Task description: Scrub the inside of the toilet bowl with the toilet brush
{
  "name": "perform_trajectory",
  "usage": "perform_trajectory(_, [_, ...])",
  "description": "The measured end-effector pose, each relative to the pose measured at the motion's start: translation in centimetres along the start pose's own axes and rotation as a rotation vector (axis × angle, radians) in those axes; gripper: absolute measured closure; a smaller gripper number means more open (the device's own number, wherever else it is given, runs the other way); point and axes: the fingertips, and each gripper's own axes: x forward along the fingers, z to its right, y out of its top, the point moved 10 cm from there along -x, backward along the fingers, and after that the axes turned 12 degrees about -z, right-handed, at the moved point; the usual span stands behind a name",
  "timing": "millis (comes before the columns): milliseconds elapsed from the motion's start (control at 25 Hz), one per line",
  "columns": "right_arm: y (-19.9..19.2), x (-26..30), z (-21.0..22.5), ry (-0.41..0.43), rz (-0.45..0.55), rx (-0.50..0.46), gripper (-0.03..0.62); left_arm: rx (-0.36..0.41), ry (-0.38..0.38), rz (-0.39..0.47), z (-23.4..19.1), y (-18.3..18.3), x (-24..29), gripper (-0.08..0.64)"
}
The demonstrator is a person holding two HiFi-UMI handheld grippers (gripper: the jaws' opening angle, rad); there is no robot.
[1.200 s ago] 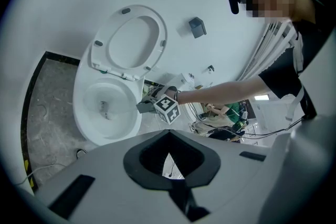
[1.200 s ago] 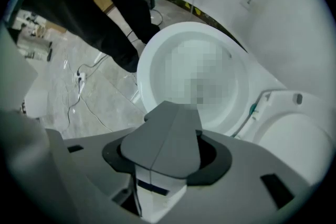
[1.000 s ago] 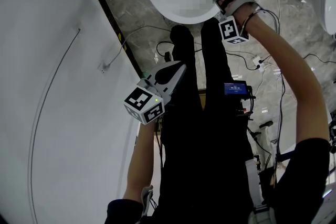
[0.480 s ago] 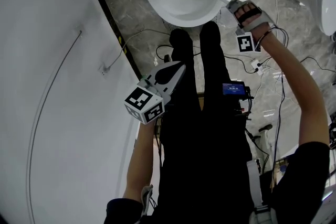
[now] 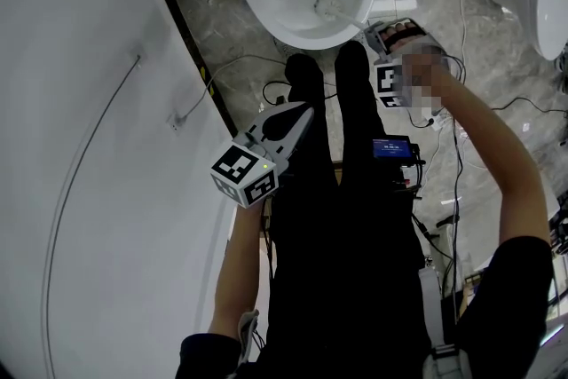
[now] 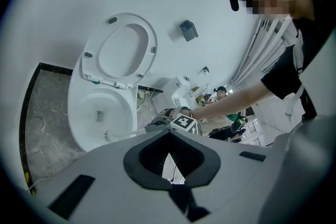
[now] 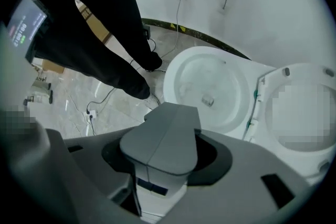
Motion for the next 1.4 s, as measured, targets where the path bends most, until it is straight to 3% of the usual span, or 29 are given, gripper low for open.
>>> perform_trajectory(240, [1.7, -1.0, 0.1, 0.117, 0.069, 0.178, 0.359, 0.001, 0.001, 0.003, -0.1, -0.1, -0.1, 0.552])
perform_trajectory(640, [4.0, -2.8, 2.8, 0.410, 0.148, 0.582, 0.359, 0.018, 0.001, 0.008, 0.8, 0.6, -0.4, 0.552])
perform_trajectory(1000, [4.9, -2.7, 6.1, 0.700, 0.276, 1.063, 0.364, 0.013, 0.021, 0.010, 1.5, 0.3, -1.2, 0.552])
perform_trajectory(1400, [3.8, -0.1, 9.4, 0.842, 0.413, 1.433, 0.376, 0.028, 0.031, 0.003, 2.5, 0.3, -1.4, 0.552])
